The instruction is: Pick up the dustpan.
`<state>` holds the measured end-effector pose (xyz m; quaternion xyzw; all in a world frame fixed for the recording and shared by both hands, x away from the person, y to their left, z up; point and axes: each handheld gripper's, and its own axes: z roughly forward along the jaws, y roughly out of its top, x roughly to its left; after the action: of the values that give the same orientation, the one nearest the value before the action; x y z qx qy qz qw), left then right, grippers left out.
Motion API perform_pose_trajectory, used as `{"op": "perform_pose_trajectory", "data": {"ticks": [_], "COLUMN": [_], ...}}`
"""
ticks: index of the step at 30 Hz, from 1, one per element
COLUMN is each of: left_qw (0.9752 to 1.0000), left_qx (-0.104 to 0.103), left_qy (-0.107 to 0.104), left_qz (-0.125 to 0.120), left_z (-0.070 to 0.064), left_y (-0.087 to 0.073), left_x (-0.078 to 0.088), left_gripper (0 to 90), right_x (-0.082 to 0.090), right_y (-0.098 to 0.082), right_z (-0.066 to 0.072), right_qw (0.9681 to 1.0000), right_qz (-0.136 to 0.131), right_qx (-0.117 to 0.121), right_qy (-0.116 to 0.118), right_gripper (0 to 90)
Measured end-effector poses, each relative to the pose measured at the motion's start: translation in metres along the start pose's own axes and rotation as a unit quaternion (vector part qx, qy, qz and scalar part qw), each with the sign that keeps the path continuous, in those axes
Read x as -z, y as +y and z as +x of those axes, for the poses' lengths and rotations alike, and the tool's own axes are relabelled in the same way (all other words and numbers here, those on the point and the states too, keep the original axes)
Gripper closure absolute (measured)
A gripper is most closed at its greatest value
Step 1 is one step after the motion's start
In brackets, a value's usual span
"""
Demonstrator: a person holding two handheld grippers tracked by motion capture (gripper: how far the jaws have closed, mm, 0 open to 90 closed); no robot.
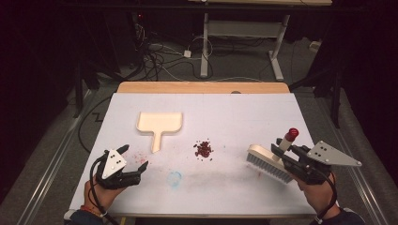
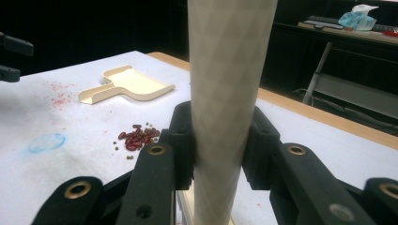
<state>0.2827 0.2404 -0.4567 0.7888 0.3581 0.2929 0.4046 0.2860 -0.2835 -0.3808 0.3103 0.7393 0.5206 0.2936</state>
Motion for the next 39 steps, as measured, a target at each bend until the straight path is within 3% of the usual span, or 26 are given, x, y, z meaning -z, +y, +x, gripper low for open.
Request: {"op": "perform_pose_trajectory", "data": {"ticks": [4, 9, 13, 17, 19, 20, 21, 22, 23, 24, 26, 28, 31, 33, 34, 37, 38, 39], "left_qw": [0.9999, 0.9999, 0.9997, 0.9985, 0.9970, 0.9952, 0.9952, 0.9909, 0.9886, 0.9886, 0.9855, 0.9804, 0.9784, 0.9741, 0.9741, 0.9697, 0.9659, 0.9662], "left_qx": [0.013, -0.001, 0.005, 0.019, 0.026, 0.049, 0.049, 0.088, 0.109, 0.109, 0.124, 0.136, 0.136, 0.148, 0.148, 0.162, 0.169, 0.173], "left_qy": [0.008, -0.001, 0.000, 0.006, 0.022, 0.027, 0.027, 0.028, 0.018, 0.018, 0.010, 0.005, 0.004, -0.008, -0.008, -0.004, 0.010, 0.013], "left_qz": [0.008, 0.014, 0.023, 0.051, 0.070, 0.080, 0.080, 0.097, 0.102, 0.102, 0.115, 0.142, 0.156, 0.171, 0.171, 0.183, 0.196, 0.191], "left_z": [0.002, -0.002, -0.004, -0.006, -0.003, 0.005, 0.005, 0.015, 0.019, 0.019, 0.024, 0.025, 0.024, 0.026, 0.026, 0.026, 0.023, 0.023], "left_y": [0.000, 0.000, 0.002, 0.010, 0.017, 0.023, 0.023, 0.028, 0.029, 0.029, 0.033, 0.039, 0.042, 0.045, 0.045, 0.046, 0.044, 0.043], "left_x": [-0.003, -0.002, -0.005, -0.017, -0.026, -0.037, -0.037, -0.051, -0.059, -0.059, -0.073, -0.096, -0.110, -0.125, -0.125, -0.136, -0.144, -0.145], "left_gripper": [16.1, 16.1, 17.1, 18.8, 19.0, 19.1, 20.1, 21.2, 21.1, 21.1, 21.2, 21.2, 23.6, 35.8, 38.3, 39.3, 43.0, 44.0], "right_x": [-0.003, -0.004, -0.005, -0.009, -0.012, -0.013, -0.014, -0.014, -0.015, -0.015, -0.015, -0.016, -0.017, -0.017, -0.017, -0.016, -0.017, -0.017], "right_y": [-0.003, -0.003, -0.002, -0.003, -0.004, -0.004, -0.005, -0.006, -0.006, -0.006, -0.006, -0.006, -0.007, -0.007, -0.007, -0.007, -0.007, -0.008], "right_z": [0.000, 0.001, 0.003, 0.005, 0.006, 0.006, 0.006, 0.006, 0.006, 0.007, 0.007, 0.007, 0.007, 0.007, 0.007, 0.007, 0.006, 0.006], "right_qw": [1.0000, 1.0000, 0.9999, 0.9998, 0.9997, 0.9996, 0.9996, 0.9995, 0.9995, 0.9995, 0.9994, 0.9992, 0.9992, 0.9992, 0.9992, 0.9993, 0.9993, 0.9994], "right_qz": [0.004, 0.008, 0.008, 0.015, 0.020, 0.021, 0.025, 0.027, 0.029, 0.030, 0.030, 0.033, 0.033, 0.033, 0.033, 0.032, 0.032, 0.030], "right_qx": [0.001, 0.004, 0.007, 0.012, 0.015, 0.016, 0.014, 0.014, 0.012, 0.014, 0.016, 0.020, 0.020, 0.021, 0.021, 0.020, 0.018, 0.019], "right_qy": [0.000, -0.001, -0.001, 0.003, 0.003, 0.003, 0.002, 0.002, 0.001, 0.001, 0.001, -0.003, -0.002, -0.003, -0.003, -0.005, -0.005, -0.004], "right_gripper": [70.0, 70.0, 70.0, 70.0, 69.9, 69.9, 69.9, 69.9, 69.9, 69.9, 69.9, 69.9, 69.9, 69.9, 69.9, 69.8, 69.8, 69.8]}}
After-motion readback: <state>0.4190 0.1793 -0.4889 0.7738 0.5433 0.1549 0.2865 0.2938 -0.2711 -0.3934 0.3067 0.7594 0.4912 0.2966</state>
